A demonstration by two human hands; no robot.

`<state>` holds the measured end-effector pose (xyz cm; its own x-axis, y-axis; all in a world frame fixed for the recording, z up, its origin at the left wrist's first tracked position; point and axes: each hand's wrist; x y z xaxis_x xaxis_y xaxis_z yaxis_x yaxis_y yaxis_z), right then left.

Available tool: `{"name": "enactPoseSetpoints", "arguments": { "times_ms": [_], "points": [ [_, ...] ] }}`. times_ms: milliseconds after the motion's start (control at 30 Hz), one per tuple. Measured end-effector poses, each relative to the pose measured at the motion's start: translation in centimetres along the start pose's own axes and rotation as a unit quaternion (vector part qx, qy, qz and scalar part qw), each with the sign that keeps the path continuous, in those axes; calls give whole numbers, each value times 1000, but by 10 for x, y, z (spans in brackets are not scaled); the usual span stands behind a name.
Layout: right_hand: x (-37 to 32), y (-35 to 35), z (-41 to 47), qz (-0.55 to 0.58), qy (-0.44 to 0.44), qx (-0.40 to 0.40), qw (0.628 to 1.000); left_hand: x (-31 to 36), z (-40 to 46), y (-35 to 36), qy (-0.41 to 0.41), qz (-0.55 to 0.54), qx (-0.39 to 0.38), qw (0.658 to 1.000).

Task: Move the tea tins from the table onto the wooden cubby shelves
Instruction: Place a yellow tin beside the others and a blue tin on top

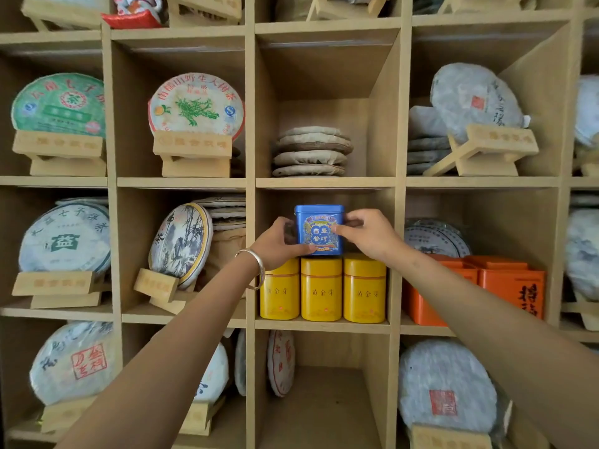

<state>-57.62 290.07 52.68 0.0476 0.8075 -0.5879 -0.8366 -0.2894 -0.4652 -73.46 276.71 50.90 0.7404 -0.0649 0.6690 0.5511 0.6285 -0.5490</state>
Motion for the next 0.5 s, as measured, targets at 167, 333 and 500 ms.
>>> {"name": "enactPoseSetpoints", "arguments": {
  "times_ms": [167, 333, 500],
  "points": [
    [3, 0, -1, -24, -7, -9, 1000, -5, 12, 0, -9, 48, -9, 999],
    [9, -2, 0, -29, -9, -3, 1000, -4, 20, 1, -4, 87, -14, 996],
    [12, -1, 0, -28, -12, -3, 1000, -8, 25, 5, -13, 99, -22, 995]
  ]
}}
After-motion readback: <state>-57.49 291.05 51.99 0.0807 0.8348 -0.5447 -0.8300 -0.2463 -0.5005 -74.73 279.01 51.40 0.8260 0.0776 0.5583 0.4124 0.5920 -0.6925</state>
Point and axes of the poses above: each hand's wrist, its own z-axis towards the middle knuckle, its own y-axis out of the palm, x = y × z, and after that the axes turned 1 degree about z, right-handed
